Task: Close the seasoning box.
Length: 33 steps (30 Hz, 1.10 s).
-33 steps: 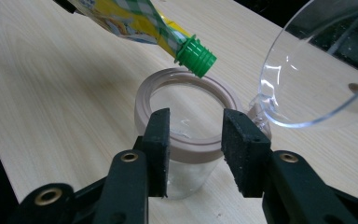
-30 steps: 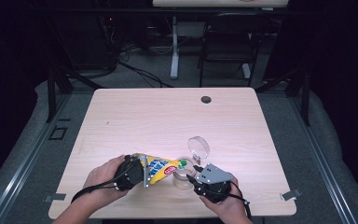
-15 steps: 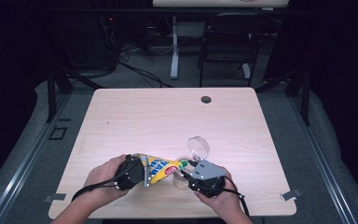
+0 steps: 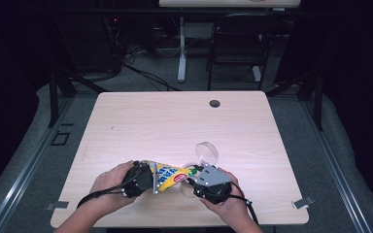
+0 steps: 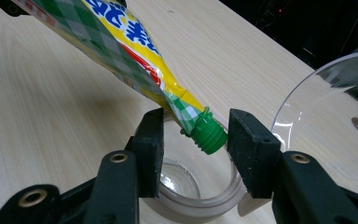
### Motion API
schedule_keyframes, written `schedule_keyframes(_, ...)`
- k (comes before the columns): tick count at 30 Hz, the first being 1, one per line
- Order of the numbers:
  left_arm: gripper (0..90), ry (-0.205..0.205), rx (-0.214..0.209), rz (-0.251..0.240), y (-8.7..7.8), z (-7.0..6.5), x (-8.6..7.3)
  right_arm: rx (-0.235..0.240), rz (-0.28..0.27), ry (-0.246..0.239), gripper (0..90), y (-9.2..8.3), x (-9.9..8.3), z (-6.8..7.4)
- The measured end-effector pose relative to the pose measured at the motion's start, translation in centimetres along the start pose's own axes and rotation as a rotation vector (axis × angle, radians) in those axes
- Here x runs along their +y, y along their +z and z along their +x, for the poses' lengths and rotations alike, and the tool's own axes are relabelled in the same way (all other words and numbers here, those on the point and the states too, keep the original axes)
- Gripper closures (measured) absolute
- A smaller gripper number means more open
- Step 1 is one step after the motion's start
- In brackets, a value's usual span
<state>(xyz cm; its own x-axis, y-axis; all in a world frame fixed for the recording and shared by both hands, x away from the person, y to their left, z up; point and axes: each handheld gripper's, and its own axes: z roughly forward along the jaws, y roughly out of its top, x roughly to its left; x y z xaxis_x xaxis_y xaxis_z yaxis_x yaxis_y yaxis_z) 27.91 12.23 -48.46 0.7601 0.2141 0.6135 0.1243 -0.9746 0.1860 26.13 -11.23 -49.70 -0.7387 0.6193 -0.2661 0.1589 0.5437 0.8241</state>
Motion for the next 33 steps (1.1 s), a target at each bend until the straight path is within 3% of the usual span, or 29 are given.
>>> schedule_keyframes(20,59.6,0.001,-0.014,0.008,0.02,0.18,-0.20,0.004,-0.002,-0.020,54.8,0.26,0.41,0.11)
schedule_keyframes(33,59.6,0.022,-0.014,0.024,-0.09,0.43,0.08,0.004,0.004,-0.054,56.7,0.41,0.55,0.21)
